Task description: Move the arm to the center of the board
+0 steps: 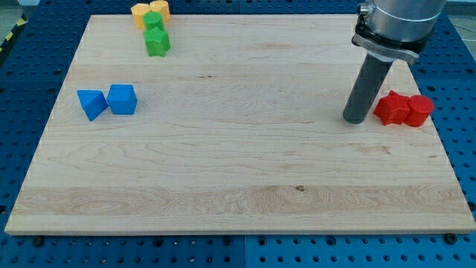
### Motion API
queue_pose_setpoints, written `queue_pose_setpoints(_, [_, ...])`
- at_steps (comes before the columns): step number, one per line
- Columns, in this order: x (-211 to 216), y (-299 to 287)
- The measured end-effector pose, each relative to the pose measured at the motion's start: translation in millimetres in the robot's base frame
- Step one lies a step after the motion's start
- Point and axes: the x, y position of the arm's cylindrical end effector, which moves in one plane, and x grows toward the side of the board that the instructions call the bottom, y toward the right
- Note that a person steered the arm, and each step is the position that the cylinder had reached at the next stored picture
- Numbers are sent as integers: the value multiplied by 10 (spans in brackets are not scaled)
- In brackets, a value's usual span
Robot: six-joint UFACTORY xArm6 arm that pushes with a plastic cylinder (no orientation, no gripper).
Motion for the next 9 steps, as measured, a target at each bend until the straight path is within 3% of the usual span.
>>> queue_pose_setpoints(9, [0, -814])
